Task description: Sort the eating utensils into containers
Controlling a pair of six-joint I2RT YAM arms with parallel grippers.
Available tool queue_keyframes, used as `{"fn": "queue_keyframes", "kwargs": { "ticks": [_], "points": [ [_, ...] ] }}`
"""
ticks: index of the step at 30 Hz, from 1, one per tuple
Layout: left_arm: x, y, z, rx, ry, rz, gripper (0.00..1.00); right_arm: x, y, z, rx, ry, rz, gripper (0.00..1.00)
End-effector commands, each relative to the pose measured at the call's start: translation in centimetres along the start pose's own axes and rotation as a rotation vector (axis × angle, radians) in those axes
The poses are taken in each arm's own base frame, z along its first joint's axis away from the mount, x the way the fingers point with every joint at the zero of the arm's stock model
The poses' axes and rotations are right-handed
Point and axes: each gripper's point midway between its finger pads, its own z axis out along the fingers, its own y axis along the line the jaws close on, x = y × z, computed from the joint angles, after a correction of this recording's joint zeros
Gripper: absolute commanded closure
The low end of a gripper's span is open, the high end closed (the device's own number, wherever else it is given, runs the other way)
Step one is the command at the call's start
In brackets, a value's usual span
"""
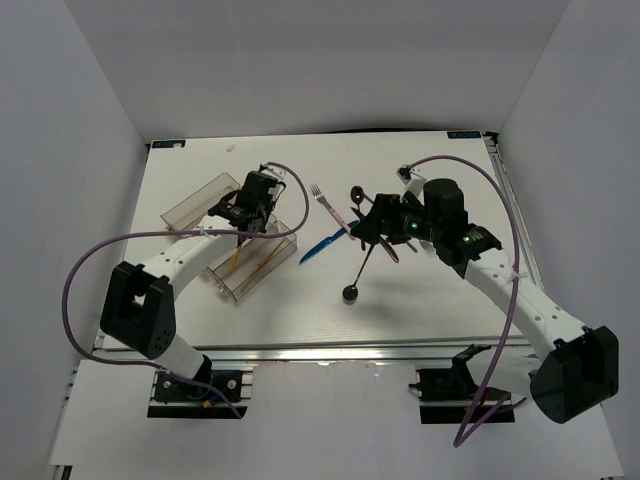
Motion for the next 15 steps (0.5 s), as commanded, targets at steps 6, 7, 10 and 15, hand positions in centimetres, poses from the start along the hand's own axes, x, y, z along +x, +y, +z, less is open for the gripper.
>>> {"fn": "queue_keyframes", "kwargs": {
  "ticks": [6,7,10,15],
  "points": [
    [2.4,-1.3,1.0,0.061,0.007,0.096,1.0,1.0,-1.3,-2.1,0.068,0.0,-0.096,0.11],
    [2.9,-1.8,1.1,0.082,0.016,0.096,1.0,1.0,-1.3,-2.1,0.067,-0.001,-0.098,0.11],
    [3.4,-2.6,1.3,0.122,0.031,0.09,0.98,0.9,-1.4,-2.3,0.073,-0.009,-0.103,0.11],
    [3.7,-3.3,1.2,0.151,0.024,0.078,0.84,0.9,-1.7,-2.4,0.089,-0.016,-0.11,0.1]
  ]
}}
